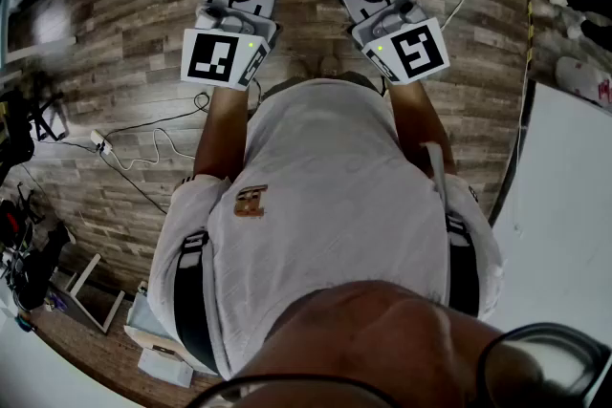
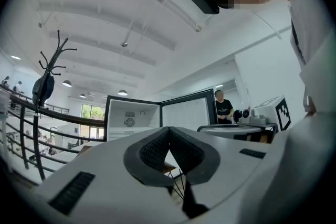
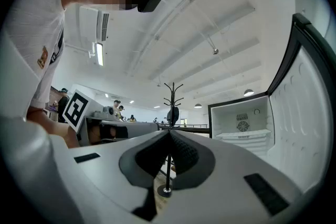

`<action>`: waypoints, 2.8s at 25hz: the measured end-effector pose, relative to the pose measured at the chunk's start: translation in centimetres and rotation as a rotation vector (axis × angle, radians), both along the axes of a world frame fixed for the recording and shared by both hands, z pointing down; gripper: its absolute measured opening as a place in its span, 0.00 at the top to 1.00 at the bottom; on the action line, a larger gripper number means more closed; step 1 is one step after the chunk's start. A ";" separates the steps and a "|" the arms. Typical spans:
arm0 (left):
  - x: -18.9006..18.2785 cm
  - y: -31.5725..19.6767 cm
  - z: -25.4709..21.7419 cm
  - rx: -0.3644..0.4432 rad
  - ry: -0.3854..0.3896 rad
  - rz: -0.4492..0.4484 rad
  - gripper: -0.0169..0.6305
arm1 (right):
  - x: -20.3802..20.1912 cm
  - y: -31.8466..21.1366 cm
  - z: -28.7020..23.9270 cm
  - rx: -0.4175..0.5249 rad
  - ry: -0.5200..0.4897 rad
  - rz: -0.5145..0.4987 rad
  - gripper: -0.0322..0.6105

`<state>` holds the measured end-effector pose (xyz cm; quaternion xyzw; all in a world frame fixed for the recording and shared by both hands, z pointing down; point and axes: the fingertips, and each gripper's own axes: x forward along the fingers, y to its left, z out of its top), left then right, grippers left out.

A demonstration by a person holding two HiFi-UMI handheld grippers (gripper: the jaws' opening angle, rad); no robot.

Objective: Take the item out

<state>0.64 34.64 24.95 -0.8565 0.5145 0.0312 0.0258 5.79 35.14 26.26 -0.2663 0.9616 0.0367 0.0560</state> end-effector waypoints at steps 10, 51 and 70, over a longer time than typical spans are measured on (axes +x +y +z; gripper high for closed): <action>1.8 -2.2 0.2 -0.013 0.009 -0.022 0.95 | 2.1 -2.1 -0.1 -0.009 -0.028 -0.023 0.90; -2.0 -21.7 4.0 -0.059 0.029 -0.133 0.95 | -0.9 -19.8 2.3 0.075 0.023 -0.035 0.90; -12.3 -43.0 7.3 -0.189 0.028 -0.047 0.95 | -11.7 -41.5 3.2 0.035 0.074 0.108 0.90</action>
